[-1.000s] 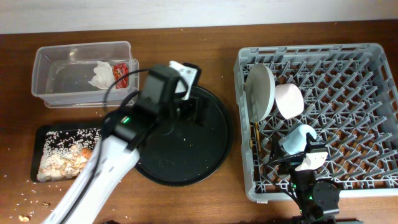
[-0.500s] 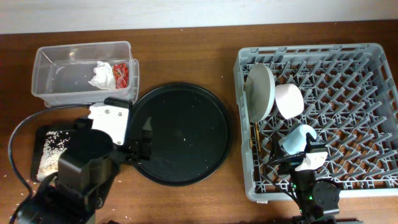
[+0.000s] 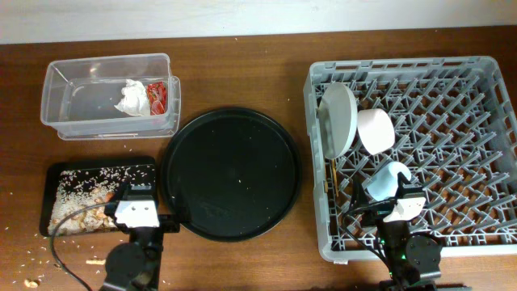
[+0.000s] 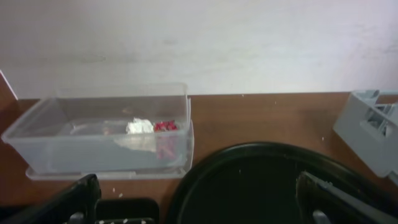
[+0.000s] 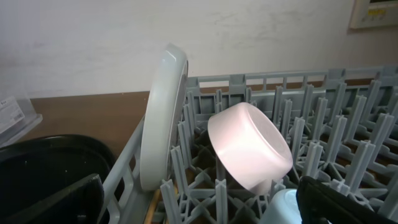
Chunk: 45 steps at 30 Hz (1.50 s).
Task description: Sort waste into correct bins and load items into the dishwasher rack
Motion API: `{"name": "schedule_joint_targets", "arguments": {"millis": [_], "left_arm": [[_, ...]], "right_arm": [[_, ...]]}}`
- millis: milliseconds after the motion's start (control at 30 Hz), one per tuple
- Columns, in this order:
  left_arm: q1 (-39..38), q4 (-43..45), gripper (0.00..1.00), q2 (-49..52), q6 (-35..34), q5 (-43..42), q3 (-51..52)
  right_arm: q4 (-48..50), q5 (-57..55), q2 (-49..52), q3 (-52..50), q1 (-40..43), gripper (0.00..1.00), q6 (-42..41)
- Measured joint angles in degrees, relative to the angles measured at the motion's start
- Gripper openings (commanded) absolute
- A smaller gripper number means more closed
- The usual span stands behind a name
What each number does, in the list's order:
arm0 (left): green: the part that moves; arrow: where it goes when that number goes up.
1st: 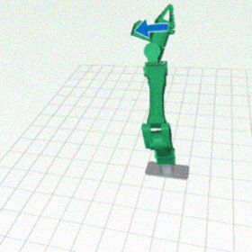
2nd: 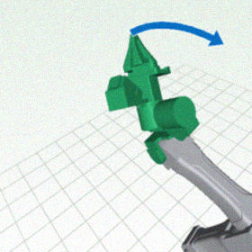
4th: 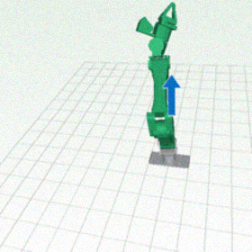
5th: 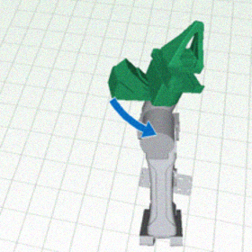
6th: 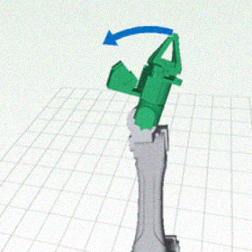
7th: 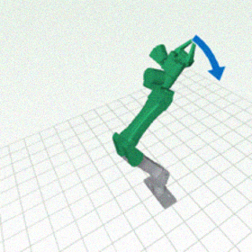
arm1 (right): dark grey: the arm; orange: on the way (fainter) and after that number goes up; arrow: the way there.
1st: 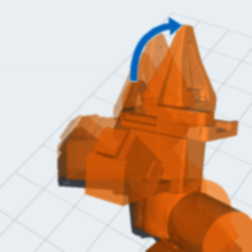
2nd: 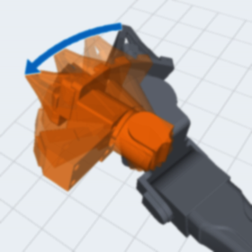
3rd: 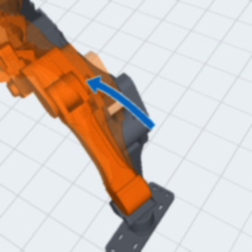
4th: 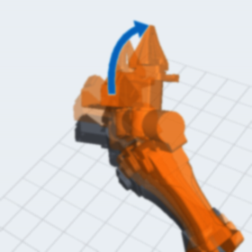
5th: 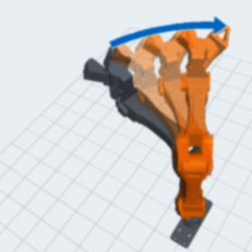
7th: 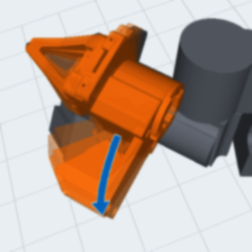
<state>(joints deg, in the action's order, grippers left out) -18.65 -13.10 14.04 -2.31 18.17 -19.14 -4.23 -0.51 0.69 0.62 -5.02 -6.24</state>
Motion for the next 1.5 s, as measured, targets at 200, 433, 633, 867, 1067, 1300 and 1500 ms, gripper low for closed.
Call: {"name": "schedule_joint_targets", "arguments": {"millis": [200, 433, 633, 867, 1067, 1300, 1500], "left_arm": [[1.6, 9.0, 0.99, -8.9, 0.0, -0.2, 12.0], [3.4, 9.9, 0.99, -13.2, 0.0, -0.4, 18.2], [3.4, 9.9, 0.99, -13.2, 0.0, -0.4, 18.2], [3.4, 9.9, 0.99, -13.2, 0.0, -0.4, 18.2], [3.4, 9.9, 0.99, -13.2, 0.0, -0.4, 18.2], [3.4, 9.9, 0.99, -13.2, 0.0, -0.4, 18.2], [3.4, 9.9, 0.99, -13.2, 0.0, -0.4, 18.2]], "right_arm": [[0.0, 0.0, 0.0, 0.0, 0.0, 0.98, 0.0], [0.0, 0.0, 0.0, 0.0, 0.0, 0.98, 0.0], [0.0, 0.0, 0.0, 0.0, 0.0, 0.98, 0.0], [0.0, 0.0, 0.0, 0.0, 0.0, 0.98, 0.0], [0.0, 0.0, 0.0, 0.0, 0.0, 0.98, 0.0], [0.0, 0.0, 0.0, 0.0, 0.0, 0.98, 0.0], [0.0, 0.0, 0.0, 0.0, 0.0, 0.98, 0.0]]}}
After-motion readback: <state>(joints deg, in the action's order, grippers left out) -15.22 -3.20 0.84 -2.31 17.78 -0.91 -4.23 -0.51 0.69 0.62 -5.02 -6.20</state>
